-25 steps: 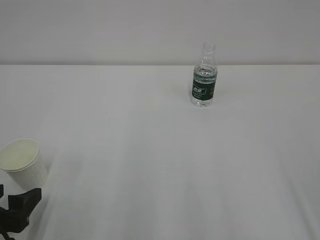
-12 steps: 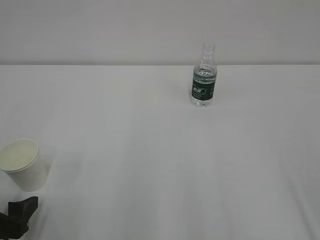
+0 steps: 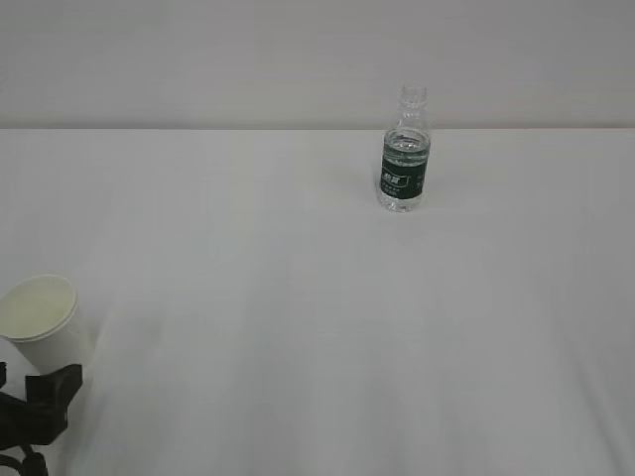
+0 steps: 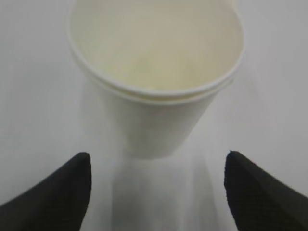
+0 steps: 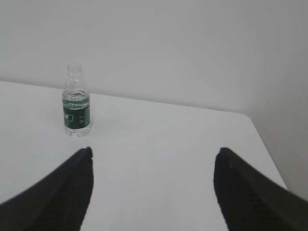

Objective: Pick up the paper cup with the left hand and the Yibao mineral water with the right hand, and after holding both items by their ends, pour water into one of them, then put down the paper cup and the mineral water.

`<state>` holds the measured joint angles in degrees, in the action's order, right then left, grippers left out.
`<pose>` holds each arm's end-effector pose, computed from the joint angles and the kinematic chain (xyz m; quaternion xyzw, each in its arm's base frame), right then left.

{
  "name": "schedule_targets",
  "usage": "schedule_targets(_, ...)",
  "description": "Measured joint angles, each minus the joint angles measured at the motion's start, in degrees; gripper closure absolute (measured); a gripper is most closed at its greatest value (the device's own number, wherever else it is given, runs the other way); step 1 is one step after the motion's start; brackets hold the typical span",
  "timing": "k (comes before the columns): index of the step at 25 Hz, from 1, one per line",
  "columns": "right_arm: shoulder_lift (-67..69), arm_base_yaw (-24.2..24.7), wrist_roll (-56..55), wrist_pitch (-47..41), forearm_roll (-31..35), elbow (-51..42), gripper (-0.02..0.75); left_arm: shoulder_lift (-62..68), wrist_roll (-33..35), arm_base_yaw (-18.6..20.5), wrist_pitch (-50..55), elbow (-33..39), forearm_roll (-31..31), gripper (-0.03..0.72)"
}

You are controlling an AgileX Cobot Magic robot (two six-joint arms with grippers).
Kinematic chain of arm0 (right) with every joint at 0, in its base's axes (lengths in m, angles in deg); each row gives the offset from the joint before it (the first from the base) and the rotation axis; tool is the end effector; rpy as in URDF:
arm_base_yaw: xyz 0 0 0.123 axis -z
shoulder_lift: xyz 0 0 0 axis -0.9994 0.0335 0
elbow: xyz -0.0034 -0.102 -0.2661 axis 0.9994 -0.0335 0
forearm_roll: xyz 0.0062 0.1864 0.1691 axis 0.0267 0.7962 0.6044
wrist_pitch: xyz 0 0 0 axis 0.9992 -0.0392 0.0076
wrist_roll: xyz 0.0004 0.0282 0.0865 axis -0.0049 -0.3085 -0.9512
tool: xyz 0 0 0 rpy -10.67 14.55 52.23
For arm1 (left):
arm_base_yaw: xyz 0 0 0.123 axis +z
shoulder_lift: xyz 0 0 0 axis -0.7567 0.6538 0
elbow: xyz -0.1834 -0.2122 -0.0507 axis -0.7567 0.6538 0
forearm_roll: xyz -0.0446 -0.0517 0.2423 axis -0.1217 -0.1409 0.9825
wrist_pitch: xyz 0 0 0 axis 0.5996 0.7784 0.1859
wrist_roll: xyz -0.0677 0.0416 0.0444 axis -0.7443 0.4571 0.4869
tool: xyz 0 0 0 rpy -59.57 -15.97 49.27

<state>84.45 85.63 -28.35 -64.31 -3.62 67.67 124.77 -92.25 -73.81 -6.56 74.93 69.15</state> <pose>0.0425 -0.0014 0.2925 -0.0667 0.7574 -0.0527 0.6474 0.1683 -0.0493 0.0825 0.0025 0.8757 -0.0444 0.4809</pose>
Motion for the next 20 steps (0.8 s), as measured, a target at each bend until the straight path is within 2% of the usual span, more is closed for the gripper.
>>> schedule_targets(11, 0.0, 0.0, 0.0, -0.11, 0.0, 0.0, 0.146, 0.0, 0.0, 0.0, 0.0, -1.69, -3.21, 0.09)
schedule_targets(20, 0.0, 0.0, 0.0, -0.11, 0.0, 0.0, 0.146, 1.84, 0.0, 0.0, -0.06, -4.25, -3.54, 0.095)
